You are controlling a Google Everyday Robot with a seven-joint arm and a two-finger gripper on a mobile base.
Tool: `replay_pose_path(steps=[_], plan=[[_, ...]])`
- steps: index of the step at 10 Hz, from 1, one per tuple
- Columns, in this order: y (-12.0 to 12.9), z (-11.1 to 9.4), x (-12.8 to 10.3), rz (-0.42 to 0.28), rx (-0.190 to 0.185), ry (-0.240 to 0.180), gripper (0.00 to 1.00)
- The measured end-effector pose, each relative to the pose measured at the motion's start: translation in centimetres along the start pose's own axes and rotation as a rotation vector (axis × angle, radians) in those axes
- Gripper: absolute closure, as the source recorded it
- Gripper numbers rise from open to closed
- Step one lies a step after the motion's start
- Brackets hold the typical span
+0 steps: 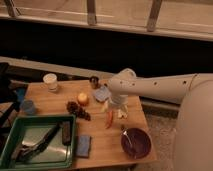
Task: Place sponge in red bowl
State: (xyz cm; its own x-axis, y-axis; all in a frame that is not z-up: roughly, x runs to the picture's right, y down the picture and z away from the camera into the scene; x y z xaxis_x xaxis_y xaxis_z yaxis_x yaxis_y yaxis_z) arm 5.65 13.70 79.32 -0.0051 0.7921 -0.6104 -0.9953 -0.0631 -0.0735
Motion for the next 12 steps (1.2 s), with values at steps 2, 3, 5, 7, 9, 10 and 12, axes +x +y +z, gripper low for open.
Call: replay_pose_path(steps=[2, 3, 5, 7, 9, 10, 12], plan=[[1.6, 1.0, 1.8, -0.044, -0.023, 0.019, 0.2], [2.7, 1.5, 2.8, -0.069, -0.033, 0.035, 0.2], [5.4, 2.5, 4.3, -0.136, -0.06, 0.075, 0.2], [7.3, 2.9, 6.4, -0.305, -0.073, 0.124, 0.2], [8.0, 2.9, 7.1, -0.378, -0.076, 0.138, 0.2], [8.0, 2.9, 7.1, -0.38, -0.075, 0.139, 0.2], [8.0, 3.0, 7.2, -0.376, -0.081, 0.143, 0.2]])
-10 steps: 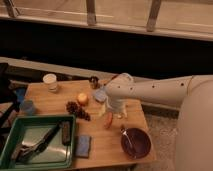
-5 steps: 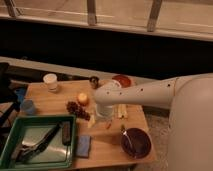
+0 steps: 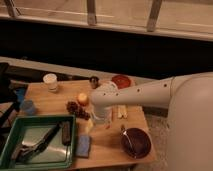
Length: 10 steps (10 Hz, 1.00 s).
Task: Place sponge in red bowl
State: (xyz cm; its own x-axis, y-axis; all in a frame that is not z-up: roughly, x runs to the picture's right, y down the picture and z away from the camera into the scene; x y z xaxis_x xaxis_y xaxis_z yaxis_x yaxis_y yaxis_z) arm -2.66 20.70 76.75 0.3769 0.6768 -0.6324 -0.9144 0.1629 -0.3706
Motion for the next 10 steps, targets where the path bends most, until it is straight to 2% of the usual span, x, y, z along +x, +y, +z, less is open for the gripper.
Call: replay_pose_path(steps=[4, 10], plan=[[1.7, 2.4, 0.4, -0.003, -0.055, 0.024, 0.2], [4.0, 5.7, 0.9, -0.03, -0.171, 0.051, 0.2]])
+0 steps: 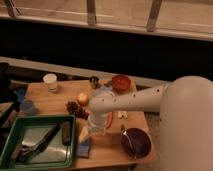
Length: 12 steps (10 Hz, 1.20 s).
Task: Place sponge in red bowl
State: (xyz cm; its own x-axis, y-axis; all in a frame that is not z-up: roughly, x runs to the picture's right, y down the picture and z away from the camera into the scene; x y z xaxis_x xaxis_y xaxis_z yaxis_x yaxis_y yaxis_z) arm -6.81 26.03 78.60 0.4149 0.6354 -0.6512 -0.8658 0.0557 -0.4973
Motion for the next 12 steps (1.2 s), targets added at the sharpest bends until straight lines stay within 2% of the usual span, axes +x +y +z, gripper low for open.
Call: replay_pose_path(steps=[1, 2, 3, 5, 8, 9, 10, 12], plan=[[0.4, 0.4, 0.0, -0.002, -0.02, 0.003, 0.2], [0.3, 0.4, 0.0, -0.004, -0.02, 0.002, 0.22], [0.1, 0.2, 0.0, -0.004, -0.017, 0.003, 0.29], [-0.3, -0.2, 0.1, 0.001, -0.013, 0.003, 0.51], [0.1, -0.2, 0.1, -0.002, -0.016, 0.004, 0.8], [0.4, 0.1, 0.1, -0.007, -0.003, 0.002, 0.89], [1.3, 0.4, 0.0, -0.017, 0.006, -0.002, 0.97], [1.1, 0.2, 0.0, -0.012, 0.004, -0.006, 1.0]])
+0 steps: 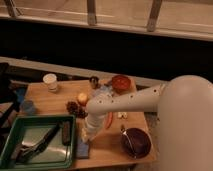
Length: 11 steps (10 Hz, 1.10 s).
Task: Place sponge in red bowl
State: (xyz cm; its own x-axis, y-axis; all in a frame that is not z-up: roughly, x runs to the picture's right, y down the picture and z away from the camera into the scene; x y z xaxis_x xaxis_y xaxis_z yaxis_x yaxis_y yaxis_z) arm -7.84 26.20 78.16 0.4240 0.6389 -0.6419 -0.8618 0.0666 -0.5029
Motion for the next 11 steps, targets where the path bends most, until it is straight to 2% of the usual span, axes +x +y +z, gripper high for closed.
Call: replay_pose_path(steps=[2, 3, 5, 8, 11], plan=[[0.1, -0.2, 0.0, -0.003, 0.013, -0.006, 1.0], [-0.4, -1.4, 0.0, 0.004, 0.051, -0.034, 1.0], [-1.5, -3.9, -0.3, 0.038, 0.073, -0.079, 1.0], [-5.8, -7.8, -0.9, 0.123, 0.105, -0.171, 1.0], [-10.5, -13.8, -2.0, 0.221, 0.129, -0.309, 1.0]])
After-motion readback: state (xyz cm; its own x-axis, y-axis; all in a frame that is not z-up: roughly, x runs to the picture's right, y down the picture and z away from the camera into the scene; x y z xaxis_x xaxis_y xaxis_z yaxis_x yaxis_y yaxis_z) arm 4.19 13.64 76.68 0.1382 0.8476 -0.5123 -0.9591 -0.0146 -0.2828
